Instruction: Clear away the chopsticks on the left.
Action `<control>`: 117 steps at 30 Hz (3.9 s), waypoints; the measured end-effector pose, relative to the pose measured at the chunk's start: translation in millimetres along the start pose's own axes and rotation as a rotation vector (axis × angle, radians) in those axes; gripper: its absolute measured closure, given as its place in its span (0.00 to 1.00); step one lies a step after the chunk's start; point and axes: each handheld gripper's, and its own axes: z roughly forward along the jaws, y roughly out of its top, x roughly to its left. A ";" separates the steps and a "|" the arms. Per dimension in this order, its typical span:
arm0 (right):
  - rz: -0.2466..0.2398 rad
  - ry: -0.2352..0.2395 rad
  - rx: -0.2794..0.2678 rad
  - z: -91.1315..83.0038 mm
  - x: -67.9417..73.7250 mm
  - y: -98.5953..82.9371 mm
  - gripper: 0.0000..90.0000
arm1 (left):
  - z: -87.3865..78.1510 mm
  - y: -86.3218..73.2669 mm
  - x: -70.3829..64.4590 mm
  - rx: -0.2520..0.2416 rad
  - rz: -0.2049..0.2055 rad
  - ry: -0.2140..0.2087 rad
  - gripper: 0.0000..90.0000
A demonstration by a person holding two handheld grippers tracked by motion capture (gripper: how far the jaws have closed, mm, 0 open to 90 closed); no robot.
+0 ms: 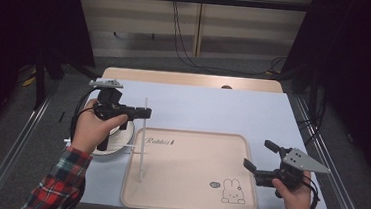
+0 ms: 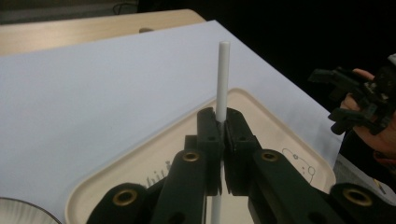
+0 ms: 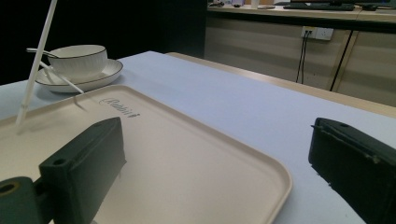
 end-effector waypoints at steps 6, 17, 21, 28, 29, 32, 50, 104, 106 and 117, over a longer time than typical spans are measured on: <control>0.000 0.001 -0.001 -0.5 0.0 0.1 0.03 | 16.2 -6.8 2.3 0.044 -0.070 0.013 0.97; 0.007 0.006 0.000 -1.3 0.6 0.0 0.03 | 35.9 -18.8 7.2 0.070 -0.384 -0.015 0.96; 0.001 0.007 -0.001 -1.1 0.4 0.0 0.03 | 43.8 -23.3 8.0 0.105 -0.362 0.020 0.96; 0.002 0.007 -0.001 -1.1 0.4 0.0 0.03 | 53.5 -29.1 9.1 0.147 -0.371 0.073 0.96; 0.005 0.004 -0.003 -1.1 0.7 0.1 0.03 | 53.9 -30.0 10.9 0.154 -0.368 0.072 0.96; 0.009 0.005 -0.003 -1.2 1.2 0.2 0.03 | 57.1 -33.7 14.1 0.160 -0.389 0.094 0.96; 0.004 0.008 0.002 -1.3 0.6 0.1 0.03 | 75.5 -47.2 24.9 0.231 -0.482 0.219 0.96; -0.003 0.011 0.002 -0.5 0.9 -0.1 0.03 | 70.8 -41.3 22.8 0.354 0.023 0.112 0.44; -0.005 0.010 0.001 -0.5 0.8 0.0 0.03 | 70.4 -40.9 23.1 0.368 0.062 0.108 0.39; -0.004 0.009 0.005 -1.1 0.6 0.1 0.03 | 69.0 -38.2 21.3 0.482 0.230 0.109 0.26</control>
